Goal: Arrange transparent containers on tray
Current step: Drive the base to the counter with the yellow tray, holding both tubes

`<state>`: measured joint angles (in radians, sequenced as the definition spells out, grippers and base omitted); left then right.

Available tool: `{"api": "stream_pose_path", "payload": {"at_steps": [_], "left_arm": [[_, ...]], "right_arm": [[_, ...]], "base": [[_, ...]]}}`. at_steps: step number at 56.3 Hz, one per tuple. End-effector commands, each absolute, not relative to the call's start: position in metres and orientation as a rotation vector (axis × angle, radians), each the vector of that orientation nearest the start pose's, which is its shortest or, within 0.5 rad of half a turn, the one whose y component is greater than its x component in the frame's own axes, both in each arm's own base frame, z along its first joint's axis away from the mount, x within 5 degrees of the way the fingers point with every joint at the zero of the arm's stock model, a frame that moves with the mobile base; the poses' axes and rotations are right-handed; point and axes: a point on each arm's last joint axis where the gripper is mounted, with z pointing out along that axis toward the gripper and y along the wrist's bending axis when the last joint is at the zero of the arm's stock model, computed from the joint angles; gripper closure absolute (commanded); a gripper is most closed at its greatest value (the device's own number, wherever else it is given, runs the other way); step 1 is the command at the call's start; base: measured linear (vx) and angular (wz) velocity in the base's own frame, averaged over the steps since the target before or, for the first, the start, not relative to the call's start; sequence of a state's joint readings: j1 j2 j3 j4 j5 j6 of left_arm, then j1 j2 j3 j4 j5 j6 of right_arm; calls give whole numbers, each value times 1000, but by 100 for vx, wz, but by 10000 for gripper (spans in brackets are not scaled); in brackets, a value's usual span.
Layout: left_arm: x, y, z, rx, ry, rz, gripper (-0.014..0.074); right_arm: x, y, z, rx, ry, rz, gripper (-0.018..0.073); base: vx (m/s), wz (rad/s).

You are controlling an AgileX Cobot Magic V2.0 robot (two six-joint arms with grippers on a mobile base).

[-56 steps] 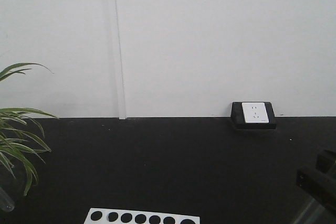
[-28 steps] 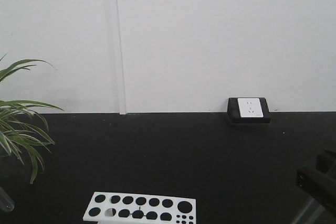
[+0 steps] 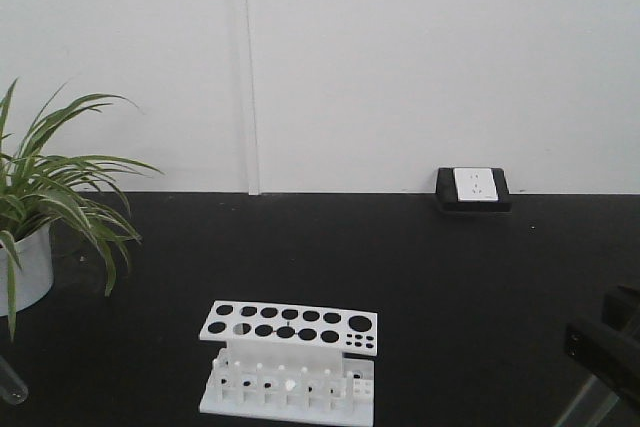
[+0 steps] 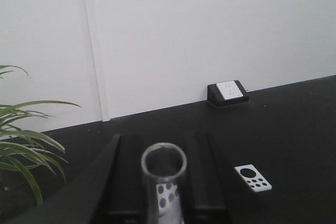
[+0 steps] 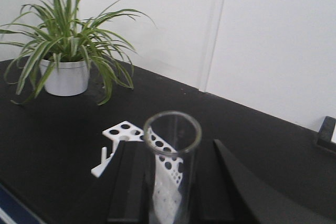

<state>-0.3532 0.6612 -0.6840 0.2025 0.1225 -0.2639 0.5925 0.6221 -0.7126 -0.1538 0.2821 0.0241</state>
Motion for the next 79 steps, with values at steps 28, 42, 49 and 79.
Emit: {"api": "stream_pose_path", "payload": {"at_steps": [28, 42, 49, 79], "left_arm": [[129, -47, 393, 209, 1464, -339, 486], [129, -47, 393, 209, 1464, -339, 486], [129, -47, 393, 209, 1464, -339, 486], [129, -47, 393, 209, 1464, -339, 486]], "right_arm": [[106, 67, 392, -536, 1476, 323, 571], [106, 67, 392, -536, 1476, 323, 571], [106, 67, 392, -536, 1476, 323, 571], [106, 67, 392, -536, 1476, 323, 571]], "base": [[-30, 4], [-35, 2], [-36, 3], [-37, 4]]}}
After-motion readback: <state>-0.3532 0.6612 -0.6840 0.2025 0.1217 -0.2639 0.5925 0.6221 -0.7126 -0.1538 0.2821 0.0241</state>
